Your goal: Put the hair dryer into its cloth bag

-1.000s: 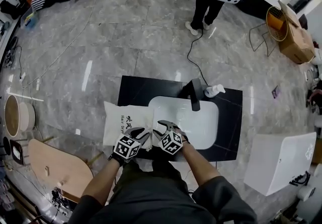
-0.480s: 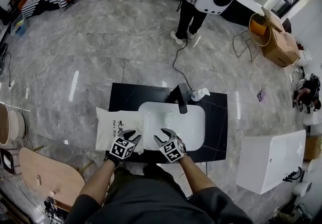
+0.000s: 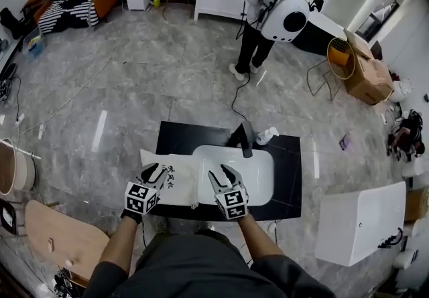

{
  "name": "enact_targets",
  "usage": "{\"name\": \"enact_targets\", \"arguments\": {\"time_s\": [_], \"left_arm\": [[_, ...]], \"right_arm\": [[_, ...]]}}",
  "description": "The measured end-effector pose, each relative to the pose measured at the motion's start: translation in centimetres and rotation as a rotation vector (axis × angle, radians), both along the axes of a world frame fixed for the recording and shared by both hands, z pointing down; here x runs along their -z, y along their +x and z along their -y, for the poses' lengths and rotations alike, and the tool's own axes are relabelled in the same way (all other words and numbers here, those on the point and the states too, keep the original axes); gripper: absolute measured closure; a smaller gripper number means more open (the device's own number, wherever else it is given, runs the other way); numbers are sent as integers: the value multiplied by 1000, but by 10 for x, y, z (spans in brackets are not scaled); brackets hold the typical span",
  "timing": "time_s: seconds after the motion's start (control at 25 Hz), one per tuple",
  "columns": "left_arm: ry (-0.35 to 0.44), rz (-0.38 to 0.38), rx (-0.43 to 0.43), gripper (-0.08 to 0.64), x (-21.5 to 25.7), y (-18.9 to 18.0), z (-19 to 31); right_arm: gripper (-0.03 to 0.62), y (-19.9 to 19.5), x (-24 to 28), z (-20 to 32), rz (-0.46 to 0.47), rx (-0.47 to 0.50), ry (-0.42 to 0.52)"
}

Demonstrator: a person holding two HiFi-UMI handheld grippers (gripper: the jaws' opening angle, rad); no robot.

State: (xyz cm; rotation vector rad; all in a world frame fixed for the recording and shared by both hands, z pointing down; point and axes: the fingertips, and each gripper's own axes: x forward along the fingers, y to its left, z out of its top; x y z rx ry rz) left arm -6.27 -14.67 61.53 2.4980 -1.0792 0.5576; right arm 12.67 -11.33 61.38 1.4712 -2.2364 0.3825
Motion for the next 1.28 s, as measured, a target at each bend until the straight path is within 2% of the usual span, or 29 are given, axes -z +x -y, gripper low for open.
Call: {"name": "enact_targets", "arguments": {"time_s": [0.16, 0.4, 0.68, 0.8, 0.92, 1.0, 1.16, 1.28], "left_arm": [[104, -38, 76, 413, 47, -42, 9], [199, -58, 114, 413, 83, -76, 1], [216, -80, 115, 420, 92, -83, -7], [234, -79, 112, 437, 98, -82, -10], [247, -78, 113, 474, 99, -85, -12], [258, -73, 122, 523, 102, -89, -14], [268, -63, 134, 558, 104, -90, -19], [269, -56, 128, 560, 103, -90, -24]], "right_arm": [[403, 3, 44, -3, 22, -72, 94], [403, 5, 77, -22, 32, -132, 160], [416, 3, 93, -30, 17, -165, 201], [448, 3, 97, -33, 15, -170, 213], [453, 0, 95, -33, 13, -169, 214], [494, -1, 95, -33, 11, -178, 218], [588, 1, 96, -35, -8, -195, 227], [591, 1, 94, -36, -4, -198, 225]]}}
